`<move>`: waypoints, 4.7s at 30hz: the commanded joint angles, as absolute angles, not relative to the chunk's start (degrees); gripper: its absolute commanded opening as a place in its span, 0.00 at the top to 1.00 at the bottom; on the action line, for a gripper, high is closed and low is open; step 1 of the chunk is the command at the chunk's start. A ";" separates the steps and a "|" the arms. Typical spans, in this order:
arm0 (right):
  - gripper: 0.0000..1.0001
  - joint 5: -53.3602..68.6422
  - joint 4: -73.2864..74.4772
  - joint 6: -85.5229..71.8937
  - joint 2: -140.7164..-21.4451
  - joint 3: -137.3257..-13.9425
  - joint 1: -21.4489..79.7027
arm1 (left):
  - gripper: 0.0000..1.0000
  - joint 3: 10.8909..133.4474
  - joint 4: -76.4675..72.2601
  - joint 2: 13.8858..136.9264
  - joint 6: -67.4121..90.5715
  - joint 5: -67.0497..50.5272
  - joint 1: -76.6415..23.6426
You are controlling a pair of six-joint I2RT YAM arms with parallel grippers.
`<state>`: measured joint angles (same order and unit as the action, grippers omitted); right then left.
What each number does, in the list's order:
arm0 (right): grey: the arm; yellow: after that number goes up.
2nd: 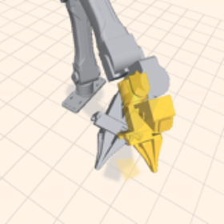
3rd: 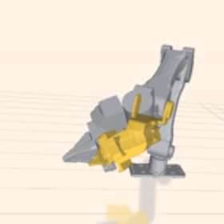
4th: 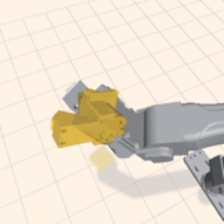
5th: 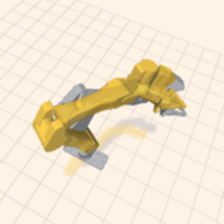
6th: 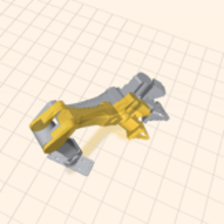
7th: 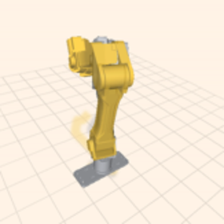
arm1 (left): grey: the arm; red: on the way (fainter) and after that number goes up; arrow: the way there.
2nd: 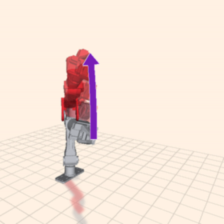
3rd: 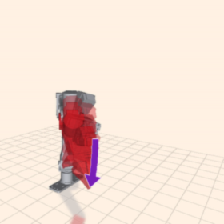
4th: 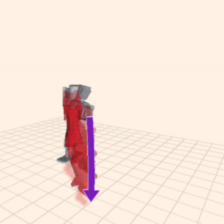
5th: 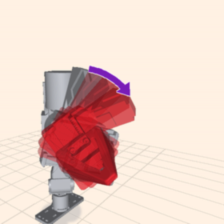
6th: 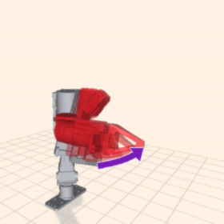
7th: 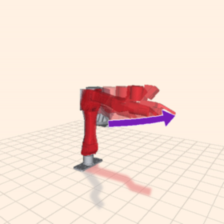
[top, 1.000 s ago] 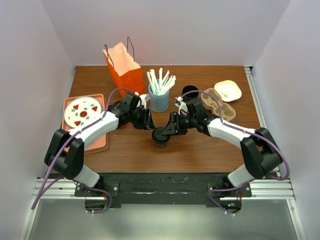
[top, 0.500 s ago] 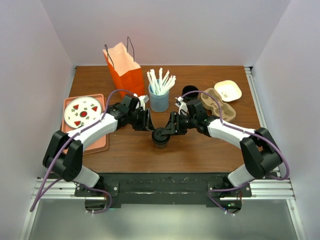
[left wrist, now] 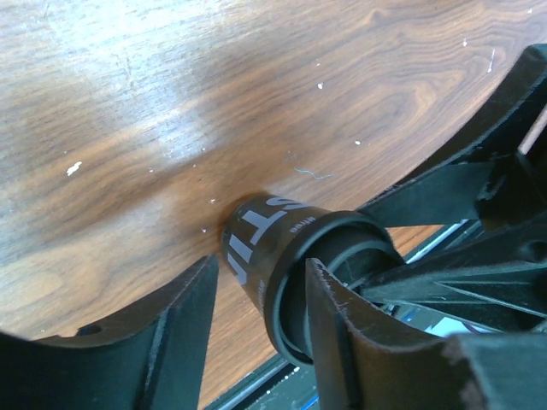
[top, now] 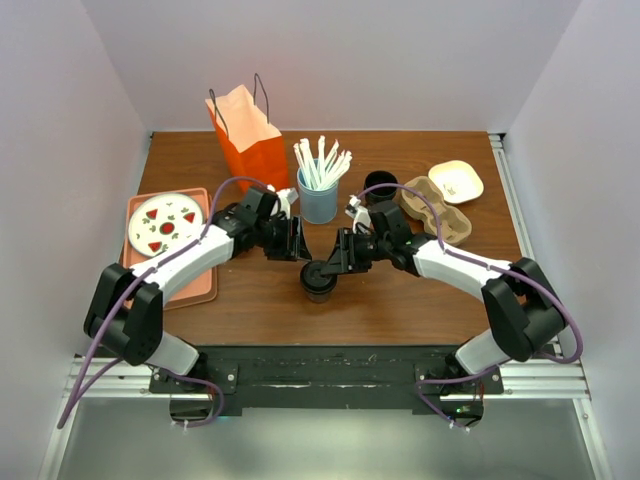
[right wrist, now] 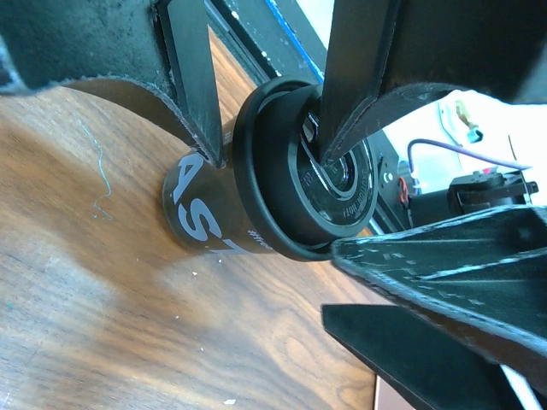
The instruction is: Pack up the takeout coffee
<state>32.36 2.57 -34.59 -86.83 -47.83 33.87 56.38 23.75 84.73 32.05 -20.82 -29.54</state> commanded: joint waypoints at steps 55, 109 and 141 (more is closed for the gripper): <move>0.35 25.14 16.16 -34.45 -81.83 -59.85 30.85 | 0.52 47.02 17.05 83.94 28.65 -28.21 -31.11; 0.74 31.04 -3.25 -46.41 -79.27 -34.19 31.73 | 0.60 42.81 13.62 83.05 34.54 -26.10 -31.82; 0.87 18.72 2.46 -38.23 -86.84 -37.79 30.85 | 0.84 35.25 2.46 84.20 34.80 -28.91 -31.90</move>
<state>35.90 -0.10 -43.38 -83.53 -40.84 30.94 40.07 -2.66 80.51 36.45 -27.55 -30.33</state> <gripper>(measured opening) 0.166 0.448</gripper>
